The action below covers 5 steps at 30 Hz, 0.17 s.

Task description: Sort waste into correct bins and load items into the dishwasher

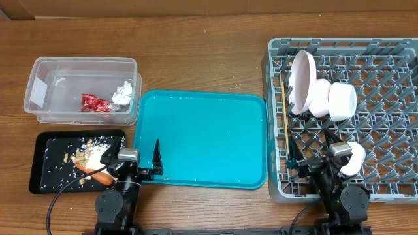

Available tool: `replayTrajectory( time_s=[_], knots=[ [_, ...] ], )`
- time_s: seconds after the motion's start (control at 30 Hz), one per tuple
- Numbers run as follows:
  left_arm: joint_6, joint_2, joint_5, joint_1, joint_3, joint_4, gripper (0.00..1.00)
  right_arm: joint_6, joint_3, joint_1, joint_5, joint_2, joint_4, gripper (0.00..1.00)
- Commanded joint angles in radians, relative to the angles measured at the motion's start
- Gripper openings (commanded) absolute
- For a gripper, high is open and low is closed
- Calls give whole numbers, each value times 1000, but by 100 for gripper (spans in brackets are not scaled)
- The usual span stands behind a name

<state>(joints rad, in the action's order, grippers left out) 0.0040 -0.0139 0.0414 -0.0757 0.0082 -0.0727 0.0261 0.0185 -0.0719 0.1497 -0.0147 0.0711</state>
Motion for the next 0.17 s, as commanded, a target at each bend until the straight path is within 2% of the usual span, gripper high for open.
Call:
replayTrajectory(
  time_s=[0.0,0.13],
  knots=[
    [16,8,4,8,-3,-2,100,0,-11,6,1,12,-6,100],
    [16,8,4,8,-3,-2,100,0,-11,6,0,12,-6,100]
  ],
)
